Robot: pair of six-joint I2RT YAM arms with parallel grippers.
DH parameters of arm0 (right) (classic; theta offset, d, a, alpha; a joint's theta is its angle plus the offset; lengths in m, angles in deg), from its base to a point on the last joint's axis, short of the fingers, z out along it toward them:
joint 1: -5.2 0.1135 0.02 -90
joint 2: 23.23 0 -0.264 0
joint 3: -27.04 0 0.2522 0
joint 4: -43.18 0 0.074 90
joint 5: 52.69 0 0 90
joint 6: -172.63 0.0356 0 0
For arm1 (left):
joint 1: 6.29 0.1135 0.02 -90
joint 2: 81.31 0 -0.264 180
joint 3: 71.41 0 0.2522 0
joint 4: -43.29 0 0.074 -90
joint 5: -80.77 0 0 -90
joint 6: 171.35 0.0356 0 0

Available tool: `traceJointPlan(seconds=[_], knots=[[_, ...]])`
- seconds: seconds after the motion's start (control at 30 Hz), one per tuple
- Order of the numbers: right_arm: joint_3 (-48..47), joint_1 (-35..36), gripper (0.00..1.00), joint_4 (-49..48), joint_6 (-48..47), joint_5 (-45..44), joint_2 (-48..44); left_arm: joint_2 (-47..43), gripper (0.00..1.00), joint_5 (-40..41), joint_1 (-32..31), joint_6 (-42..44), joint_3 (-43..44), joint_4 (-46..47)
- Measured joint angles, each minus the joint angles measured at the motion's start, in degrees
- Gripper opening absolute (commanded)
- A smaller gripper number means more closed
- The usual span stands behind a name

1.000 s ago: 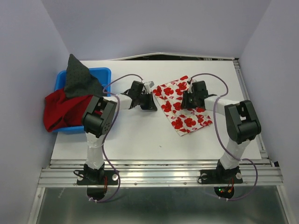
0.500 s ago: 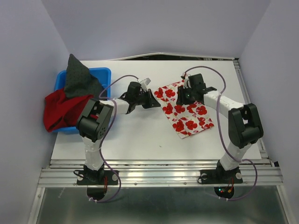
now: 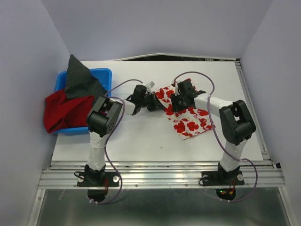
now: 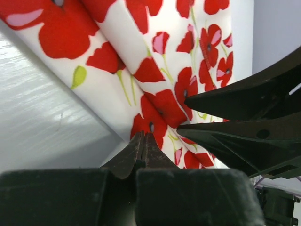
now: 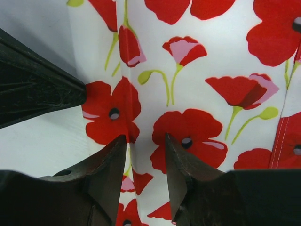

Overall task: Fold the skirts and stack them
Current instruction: Fold the skirt

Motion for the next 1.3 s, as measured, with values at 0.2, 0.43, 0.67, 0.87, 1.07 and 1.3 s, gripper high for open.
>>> traceJointPlan(seconds=[0.2, 0.43, 0.67, 0.87, 1.07, 1.3], knots=[[-0.5, 0.5, 0.24, -0.1, -0.9, -2.4, 1.7, 2.4, 0.0, 0.6, 0.0, -0.5, 1.6, -1.4], [-1.4, 1.6, 0.01, 0.1, -1.0, -2.8, 1.9, 2.5, 0.0, 1.0, 0.0, -0.9, 1.9, -1.7], [-4.3, 3.3, 0.01, 0.3, -0.7, -2.5, 1.9, 2.5, 0.0, 1.3, 0.0, -1.1, 1.9, -1.7], [-5.4, 3.6, 0.01, 0.7, -0.3, -1.5, 1.9, 2.5, 0.0, 1.4, 0.0, -1.1, 1.9, -1.7], [-5.4, 3.7, 0.01, 1.4, -0.2, 0.7, 4.4, 2.5, 0.0, 1.4, 0.6, -1.0, 1.9, -1.7], [-5.1, 3.8, 0.01, 1.2, 0.5, 2.9, 6.3, 2.5, 0.0, 1.5, 2.1, -0.8, 1.9, -1.7]])
